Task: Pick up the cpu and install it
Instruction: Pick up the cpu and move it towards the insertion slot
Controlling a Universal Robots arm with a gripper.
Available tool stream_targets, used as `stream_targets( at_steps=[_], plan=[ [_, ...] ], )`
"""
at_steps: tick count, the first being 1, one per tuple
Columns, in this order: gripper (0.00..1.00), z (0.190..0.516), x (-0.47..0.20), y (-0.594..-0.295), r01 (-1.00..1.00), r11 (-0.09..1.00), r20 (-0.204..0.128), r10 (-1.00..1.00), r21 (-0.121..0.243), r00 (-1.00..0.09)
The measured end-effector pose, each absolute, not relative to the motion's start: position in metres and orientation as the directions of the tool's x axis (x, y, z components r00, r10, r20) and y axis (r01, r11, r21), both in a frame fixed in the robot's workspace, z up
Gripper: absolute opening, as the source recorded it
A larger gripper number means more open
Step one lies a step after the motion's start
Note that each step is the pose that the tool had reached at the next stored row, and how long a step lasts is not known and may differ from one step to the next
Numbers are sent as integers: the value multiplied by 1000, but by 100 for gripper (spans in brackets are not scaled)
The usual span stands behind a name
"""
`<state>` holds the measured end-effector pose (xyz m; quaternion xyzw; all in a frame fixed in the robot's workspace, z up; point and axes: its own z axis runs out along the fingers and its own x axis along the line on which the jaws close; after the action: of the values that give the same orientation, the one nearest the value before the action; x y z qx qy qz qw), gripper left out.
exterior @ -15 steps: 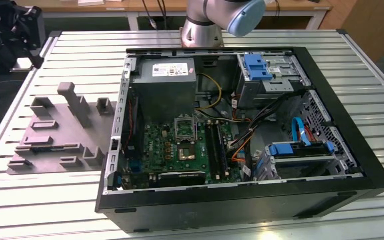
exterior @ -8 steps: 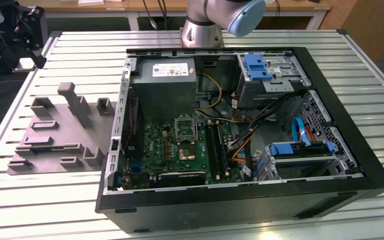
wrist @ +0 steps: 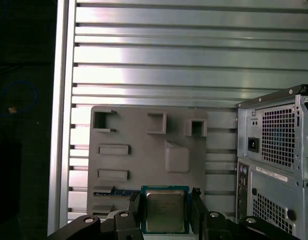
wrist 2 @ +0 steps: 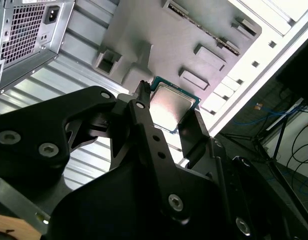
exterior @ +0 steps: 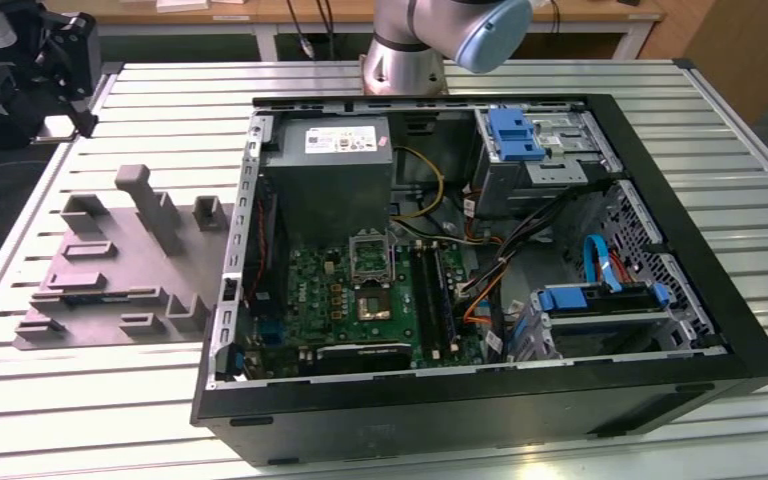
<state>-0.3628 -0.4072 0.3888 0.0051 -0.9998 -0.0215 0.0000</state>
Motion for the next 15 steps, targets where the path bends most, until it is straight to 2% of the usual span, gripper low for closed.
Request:
stream_targets(
  at_steps=[15],
  plan=[
    [47, 389, -357, -407, -10, 999, 0, -10, 43, -1000]
  ],
)
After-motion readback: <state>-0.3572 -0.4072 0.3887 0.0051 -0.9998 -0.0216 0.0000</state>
